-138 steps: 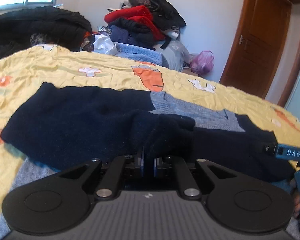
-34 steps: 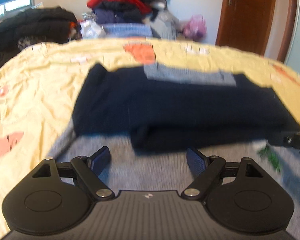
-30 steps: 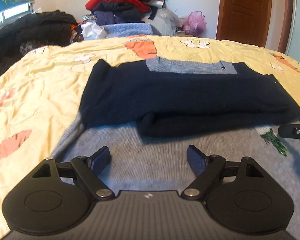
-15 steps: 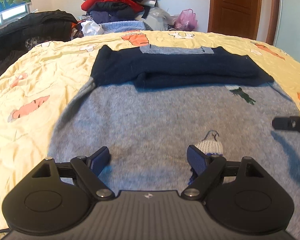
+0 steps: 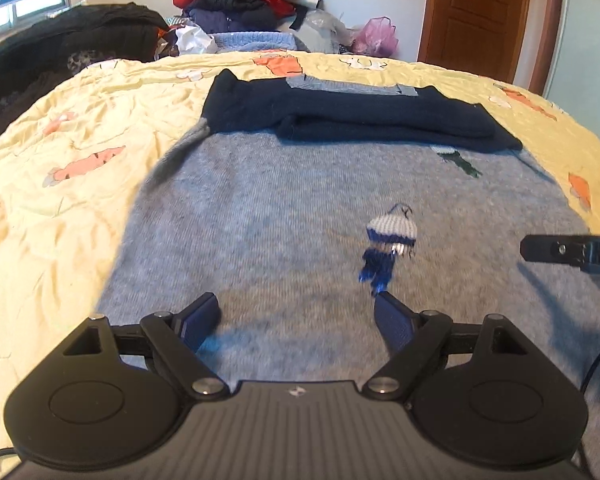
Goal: Fold small clothes
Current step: 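Release and withdraw both tools, moving them toward the sweater hem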
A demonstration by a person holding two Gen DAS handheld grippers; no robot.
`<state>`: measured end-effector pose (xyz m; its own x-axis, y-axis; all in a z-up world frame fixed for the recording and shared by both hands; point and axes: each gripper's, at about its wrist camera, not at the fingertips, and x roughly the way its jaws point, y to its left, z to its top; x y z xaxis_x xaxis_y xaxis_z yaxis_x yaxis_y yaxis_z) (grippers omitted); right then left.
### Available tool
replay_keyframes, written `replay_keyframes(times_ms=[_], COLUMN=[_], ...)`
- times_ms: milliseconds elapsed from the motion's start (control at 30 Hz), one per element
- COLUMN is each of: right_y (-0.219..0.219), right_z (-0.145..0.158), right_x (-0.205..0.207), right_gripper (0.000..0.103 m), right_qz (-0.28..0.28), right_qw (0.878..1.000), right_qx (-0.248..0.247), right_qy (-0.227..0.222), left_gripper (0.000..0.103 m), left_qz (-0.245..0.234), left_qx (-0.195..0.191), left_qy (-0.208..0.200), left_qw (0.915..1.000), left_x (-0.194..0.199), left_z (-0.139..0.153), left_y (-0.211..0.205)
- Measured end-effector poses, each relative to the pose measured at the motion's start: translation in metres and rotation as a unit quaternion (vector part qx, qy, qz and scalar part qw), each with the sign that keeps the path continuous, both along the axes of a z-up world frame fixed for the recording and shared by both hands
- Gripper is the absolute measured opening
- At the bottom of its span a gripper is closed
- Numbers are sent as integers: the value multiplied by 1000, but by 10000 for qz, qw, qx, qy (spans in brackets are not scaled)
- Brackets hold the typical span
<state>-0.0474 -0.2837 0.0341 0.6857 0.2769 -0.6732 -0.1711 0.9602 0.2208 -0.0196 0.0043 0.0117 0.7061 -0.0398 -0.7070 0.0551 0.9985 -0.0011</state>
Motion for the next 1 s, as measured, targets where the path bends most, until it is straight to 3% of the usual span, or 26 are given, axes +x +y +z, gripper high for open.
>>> replay_keyframes(times_ms=[533,1000], right_y=[6,13], right_z=[-1,-6], right_x=[-23,-67], right_gripper=[87,96], right_qz=[18,133], right_qw=[9997,9985], right_qx=[-246,-528], right_qy=[49,-91], left_gripper=[87,87], left_qz=[24,-38], left_qx=[-1,-8], left_qy=[107,33], left_qw=[9999,10000], left_x=[-26,-57], left_z=[2,1], left_y=[0,0])
